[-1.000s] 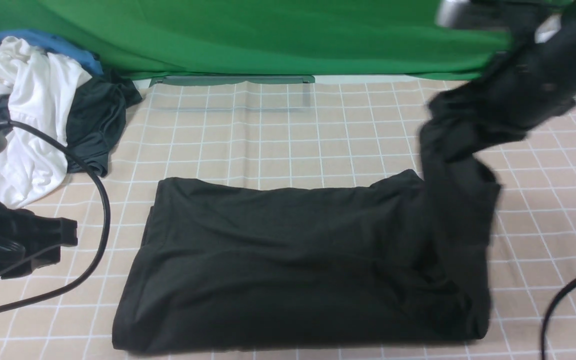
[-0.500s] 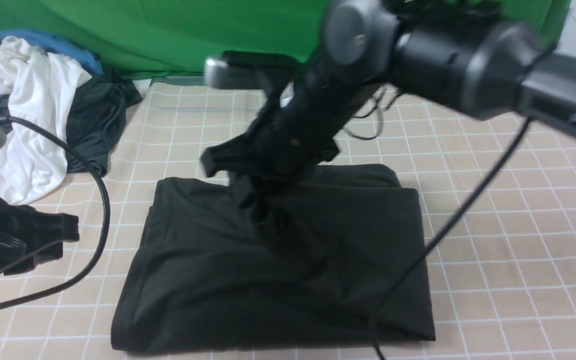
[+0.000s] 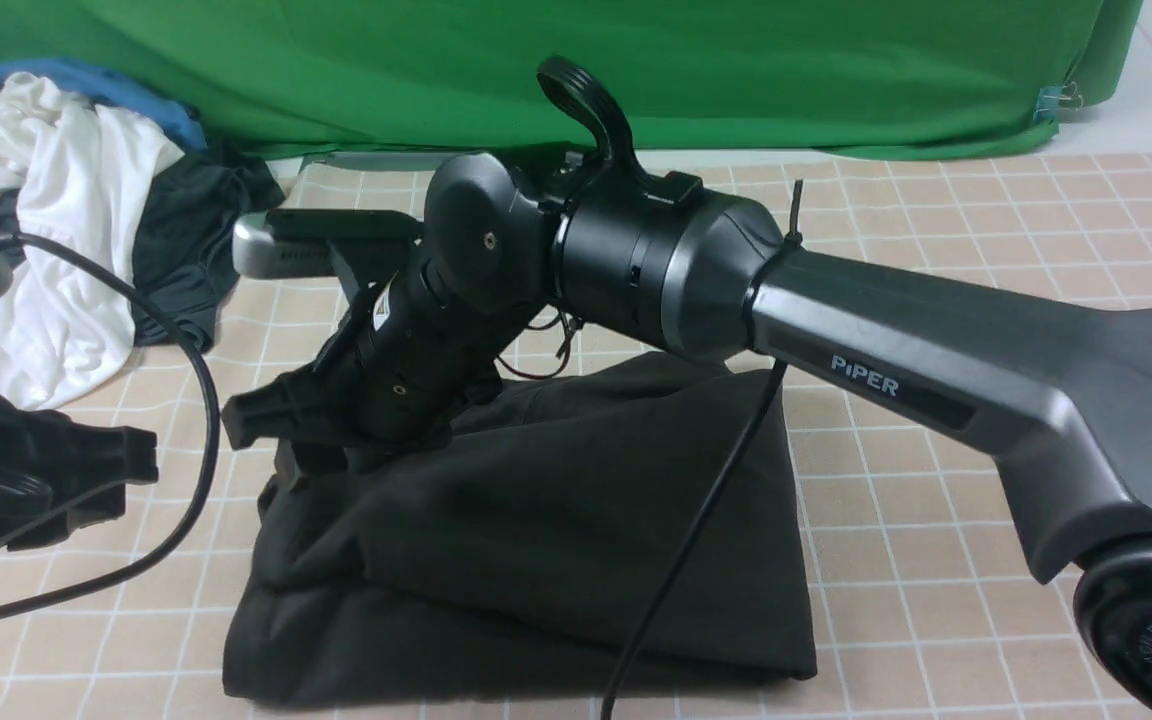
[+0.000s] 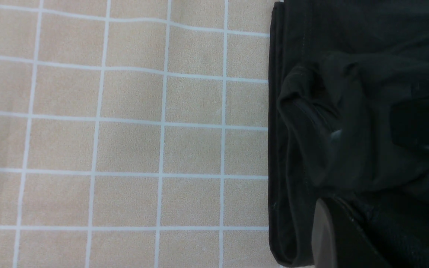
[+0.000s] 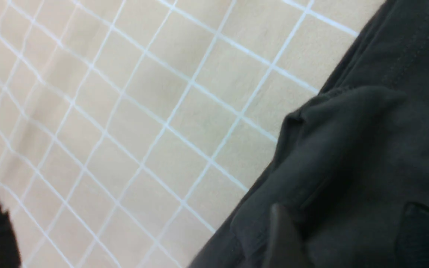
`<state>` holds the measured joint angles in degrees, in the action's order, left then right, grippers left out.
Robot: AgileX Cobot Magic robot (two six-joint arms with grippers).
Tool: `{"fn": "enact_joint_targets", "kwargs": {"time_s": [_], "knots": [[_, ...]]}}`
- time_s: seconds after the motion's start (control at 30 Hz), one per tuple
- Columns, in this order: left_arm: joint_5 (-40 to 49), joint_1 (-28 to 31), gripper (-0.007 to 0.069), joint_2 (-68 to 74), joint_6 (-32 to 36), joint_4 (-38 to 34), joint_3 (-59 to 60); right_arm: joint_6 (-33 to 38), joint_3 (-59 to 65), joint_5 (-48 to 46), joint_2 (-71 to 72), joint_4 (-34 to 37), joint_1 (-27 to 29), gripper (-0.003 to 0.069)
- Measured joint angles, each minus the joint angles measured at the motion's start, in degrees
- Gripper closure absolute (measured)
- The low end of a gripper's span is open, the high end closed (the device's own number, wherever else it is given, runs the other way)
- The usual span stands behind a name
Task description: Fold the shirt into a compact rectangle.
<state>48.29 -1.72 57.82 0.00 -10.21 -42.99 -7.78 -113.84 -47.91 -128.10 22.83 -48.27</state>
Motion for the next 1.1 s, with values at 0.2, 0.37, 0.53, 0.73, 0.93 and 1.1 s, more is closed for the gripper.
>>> {"fn": "enact_joint_targets", "kwargs": {"time_s": [0.2,0.37,0.53,0.73,0.93,1.1], "knots": [[0.8,0.0,0.0606,0.3,0.0,-0.3,0.0,11.0,-1.2,-8.0,5.7,-5.6,4.4,0.0252],[0.8,0.0,0.0606,4.0,1.6,-5.2,0.0,19.3,-2.2,-12.8,9.5,-7.5,10.3,0.0391],[-1.9,0.0,0.0606,10.3,5.0,-10.6,0.0,25.9,-2.3,-16.6,7.3,-7.8,11.7,0.0359],[-5.4,0.0,0.0606,17.2,13.6,-20.2,0.0,35.4,-2.3,-15.2,1.5,-7.8,10.5,0.0252],[-7.3,-0.1,0.0606,22.9,22.8,-31.0,0.0,38.3,-2.3,-11.9,-1.9,-8.0,10.2,0.0229],[-7.4,-1.5,0.0606,26.8,24.6,-32.0,0.0,41.0,-2.3,-10.9,-3.2,-8.2,10.2,0.0228]]}}
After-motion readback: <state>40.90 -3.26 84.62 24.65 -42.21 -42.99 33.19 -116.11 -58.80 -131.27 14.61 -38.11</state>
